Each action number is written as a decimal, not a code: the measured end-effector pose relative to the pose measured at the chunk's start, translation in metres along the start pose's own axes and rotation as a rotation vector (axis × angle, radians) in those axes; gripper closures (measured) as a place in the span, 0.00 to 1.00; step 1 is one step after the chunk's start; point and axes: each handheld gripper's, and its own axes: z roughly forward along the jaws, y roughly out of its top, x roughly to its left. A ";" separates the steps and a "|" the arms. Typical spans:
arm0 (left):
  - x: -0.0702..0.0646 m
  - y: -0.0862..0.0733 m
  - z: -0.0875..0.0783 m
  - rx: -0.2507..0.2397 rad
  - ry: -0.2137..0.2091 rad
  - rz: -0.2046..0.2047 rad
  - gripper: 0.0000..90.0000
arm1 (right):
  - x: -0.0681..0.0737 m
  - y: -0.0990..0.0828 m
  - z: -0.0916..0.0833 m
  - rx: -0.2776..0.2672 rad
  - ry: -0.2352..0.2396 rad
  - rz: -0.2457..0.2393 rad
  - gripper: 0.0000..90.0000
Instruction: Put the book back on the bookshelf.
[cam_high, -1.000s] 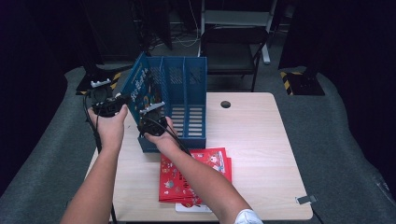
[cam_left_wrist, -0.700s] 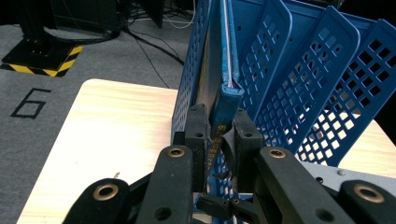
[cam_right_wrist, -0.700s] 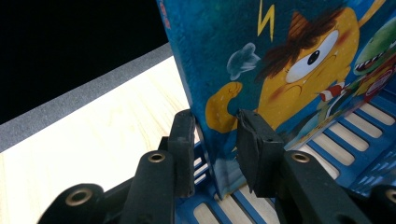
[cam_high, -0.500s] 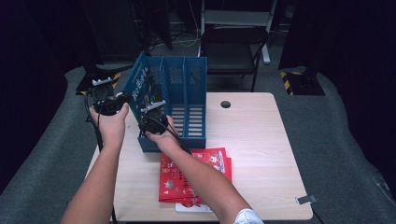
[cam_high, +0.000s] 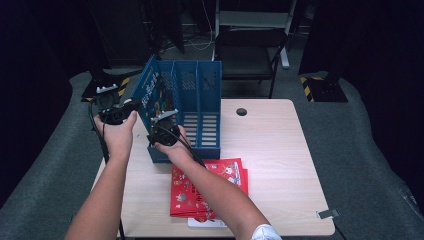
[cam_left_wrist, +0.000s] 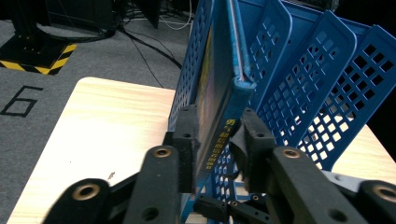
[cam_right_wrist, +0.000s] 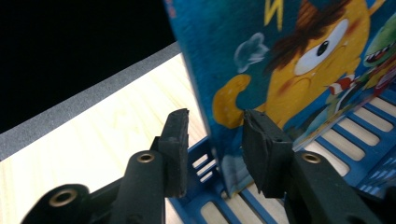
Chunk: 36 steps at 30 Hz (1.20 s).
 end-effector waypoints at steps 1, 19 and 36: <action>0.001 -0.001 0.001 0.000 -0.005 -0.004 0.77 | 0.002 0.000 -0.001 0.004 0.002 0.005 0.66; 0.007 -0.014 -0.009 0.005 -0.101 0.031 0.58 | 0.007 -0.006 -0.026 -0.012 -0.011 -0.042 0.57; 0.022 -0.054 -0.024 0.013 -0.160 0.076 0.56 | 0.006 -0.031 -0.084 -0.047 -0.003 -0.032 0.51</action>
